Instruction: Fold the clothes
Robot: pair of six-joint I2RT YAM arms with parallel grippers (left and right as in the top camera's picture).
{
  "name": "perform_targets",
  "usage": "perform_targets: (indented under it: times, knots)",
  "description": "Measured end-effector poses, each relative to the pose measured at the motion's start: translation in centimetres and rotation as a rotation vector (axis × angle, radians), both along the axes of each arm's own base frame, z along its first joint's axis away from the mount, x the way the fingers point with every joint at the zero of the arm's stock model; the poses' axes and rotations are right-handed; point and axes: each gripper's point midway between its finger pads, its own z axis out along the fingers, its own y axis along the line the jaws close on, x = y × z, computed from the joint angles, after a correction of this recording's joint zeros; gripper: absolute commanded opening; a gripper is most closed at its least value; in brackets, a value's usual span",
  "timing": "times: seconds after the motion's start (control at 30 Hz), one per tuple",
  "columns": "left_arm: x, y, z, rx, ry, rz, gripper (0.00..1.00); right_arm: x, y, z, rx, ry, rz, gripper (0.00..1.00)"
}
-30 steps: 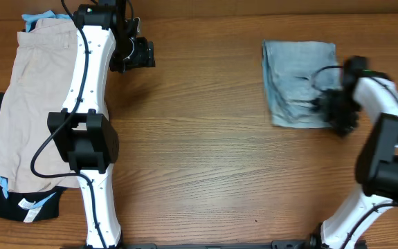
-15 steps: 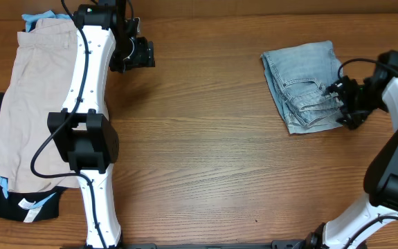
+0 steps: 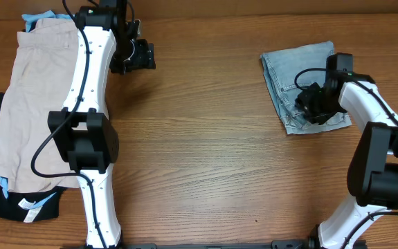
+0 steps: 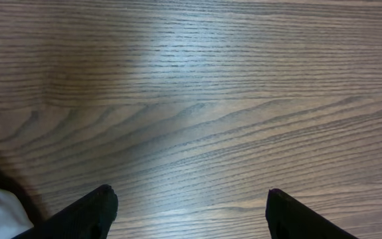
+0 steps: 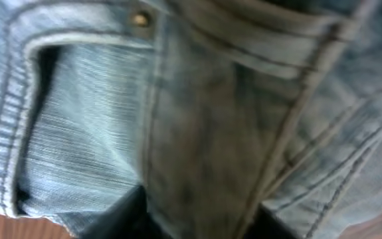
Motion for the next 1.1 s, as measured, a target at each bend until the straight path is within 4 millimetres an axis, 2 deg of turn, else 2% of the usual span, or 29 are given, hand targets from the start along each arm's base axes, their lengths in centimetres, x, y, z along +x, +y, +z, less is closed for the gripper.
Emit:
perform_targets:
  times: [0.2, 0.37, 0.53, 0.63, 0.77, 1.1]
  knots:
    - [0.0, 0.2, -0.1, 0.010, -0.001, 0.003, 0.75, 1.2, -0.5, -1.0, -0.033, -0.079, -0.020, 0.12]
    - [0.1, 0.2, -0.1, 0.014, -0.004, 0.003, 0.75, 3.8, -1.5, -0.8, -0.097, -0.221, -0.038, 0.11]
    - [0.2, 0.3, 0.0, 0.015, -0.007, 0.003, 0.74, 7.5, -3.6, 0.4, -0.191, -0.393, -0.075, 0.11]
    - [0.2, 0.3, 0.0, 0.017, -0.008, 0.004, 0.74, 9.5, -5.0, 0.1, -0.218, -0.474, -0.099, 0.11]
    - [0.2, 0.3, 0.0, 0.018, -0.008, 0.004, 0.74, 11.1, -6.9, -1.1, -0.225, -0.542, -0.130, 0.11]
    - [0.2, 0.3, 0.0, 0.018, -0.008, 0.004, 0.73, 15.6, -12.3, -1.0, -0.240, -0.758, -0.159, 0.14]
